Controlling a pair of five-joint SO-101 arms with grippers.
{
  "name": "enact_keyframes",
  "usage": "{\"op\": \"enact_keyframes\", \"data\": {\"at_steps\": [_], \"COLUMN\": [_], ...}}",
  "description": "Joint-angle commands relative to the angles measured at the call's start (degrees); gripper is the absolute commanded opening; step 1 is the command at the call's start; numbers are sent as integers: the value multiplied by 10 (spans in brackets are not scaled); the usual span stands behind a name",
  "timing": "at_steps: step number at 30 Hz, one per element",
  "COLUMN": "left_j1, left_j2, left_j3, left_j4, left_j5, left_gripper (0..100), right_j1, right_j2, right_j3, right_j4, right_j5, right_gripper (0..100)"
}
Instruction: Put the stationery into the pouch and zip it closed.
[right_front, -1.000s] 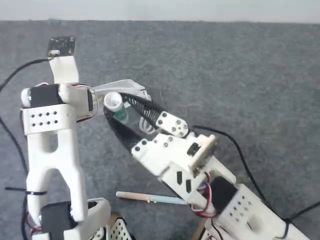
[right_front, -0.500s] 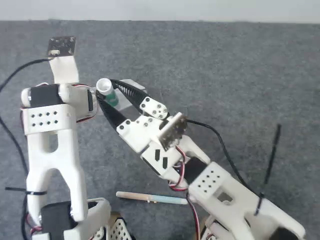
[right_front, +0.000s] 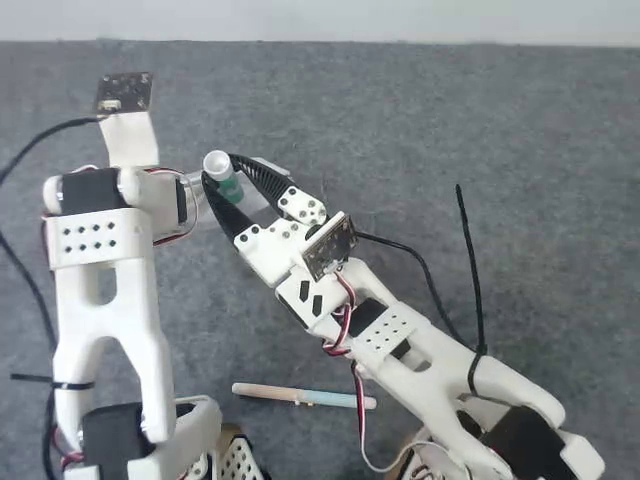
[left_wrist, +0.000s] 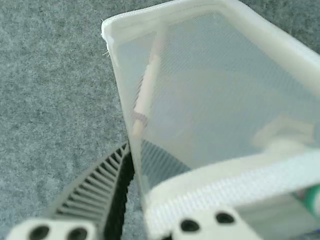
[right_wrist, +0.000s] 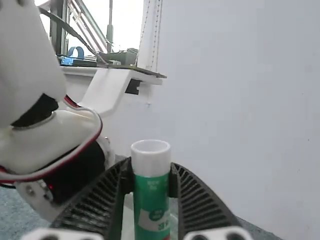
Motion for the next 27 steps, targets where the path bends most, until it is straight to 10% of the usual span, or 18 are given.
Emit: {"op": "enact_keyframes", "data": {"at_steps": [1, 11, 27], "left_j1": [4, 4, 3], "left_j2": [18, 19, 19], "left_j3": [24, 25, 26], "left_j4": [-1, -1, -1], "left_j5": [-9, -10, -10], "left_gripper": [13, 13, 13], "right_j1": [9, 7, 11], "right_j2": [1, -7, -35], "right_j3": [-5, 27, 67], "right_j4": [-19, -16, -15], "right_j5": [-2, 0, 40], "right_gripper": [9, 192, 136]}}
